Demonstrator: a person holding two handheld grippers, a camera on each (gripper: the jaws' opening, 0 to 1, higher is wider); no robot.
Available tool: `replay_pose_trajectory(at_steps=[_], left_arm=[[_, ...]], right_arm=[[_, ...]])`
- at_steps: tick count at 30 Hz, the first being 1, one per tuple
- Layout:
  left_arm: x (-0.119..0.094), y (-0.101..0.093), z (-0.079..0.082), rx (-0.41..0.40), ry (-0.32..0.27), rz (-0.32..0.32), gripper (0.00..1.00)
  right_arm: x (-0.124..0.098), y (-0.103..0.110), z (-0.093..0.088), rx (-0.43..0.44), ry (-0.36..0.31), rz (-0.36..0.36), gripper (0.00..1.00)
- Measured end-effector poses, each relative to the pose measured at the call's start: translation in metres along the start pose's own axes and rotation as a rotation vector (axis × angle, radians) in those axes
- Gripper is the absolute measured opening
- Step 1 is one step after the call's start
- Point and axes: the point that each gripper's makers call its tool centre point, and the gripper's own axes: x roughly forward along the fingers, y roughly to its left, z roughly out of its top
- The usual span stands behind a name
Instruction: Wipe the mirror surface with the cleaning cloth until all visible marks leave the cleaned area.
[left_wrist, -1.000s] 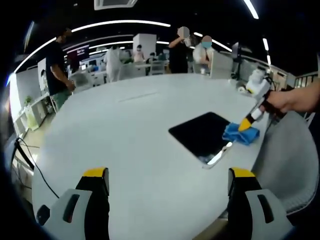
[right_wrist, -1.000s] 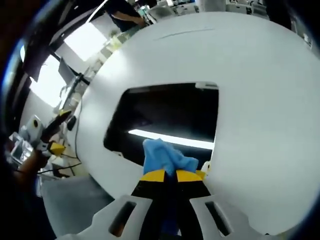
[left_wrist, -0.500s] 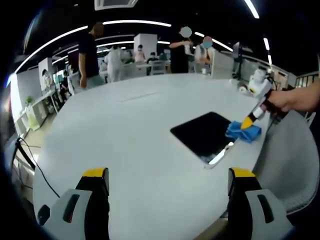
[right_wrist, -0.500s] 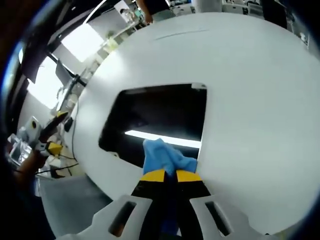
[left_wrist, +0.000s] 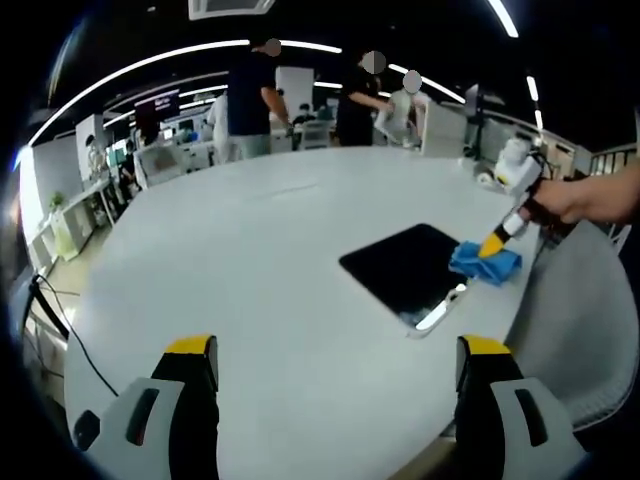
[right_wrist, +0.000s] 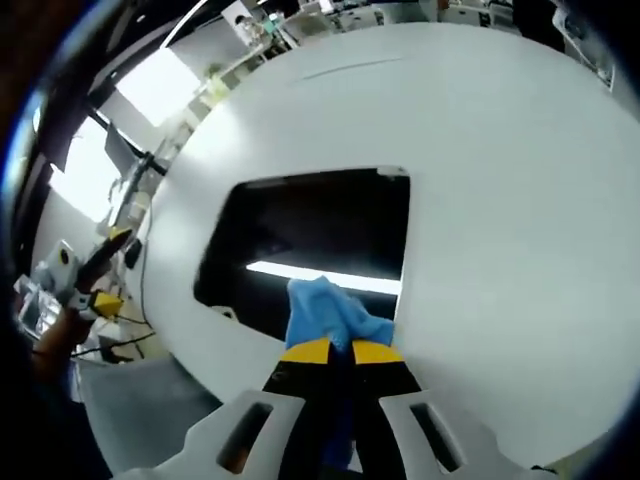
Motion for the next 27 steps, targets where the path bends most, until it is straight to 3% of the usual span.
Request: replay_pose_trajectory(at_steps=[11,27], left_arm=[[-0.001,0.002,-0.001,-0.001,0.000,0.001,1.00],[0.005,0.004,-0.005,-0.008,0.017,-0.004,1.00]], right_arm=[[0.003,-0.002,0.008,0.017,0.008,-0.014,0.00],[0.011,-0.012,0.036,-0.008,0.012,-0.029,0.00]])
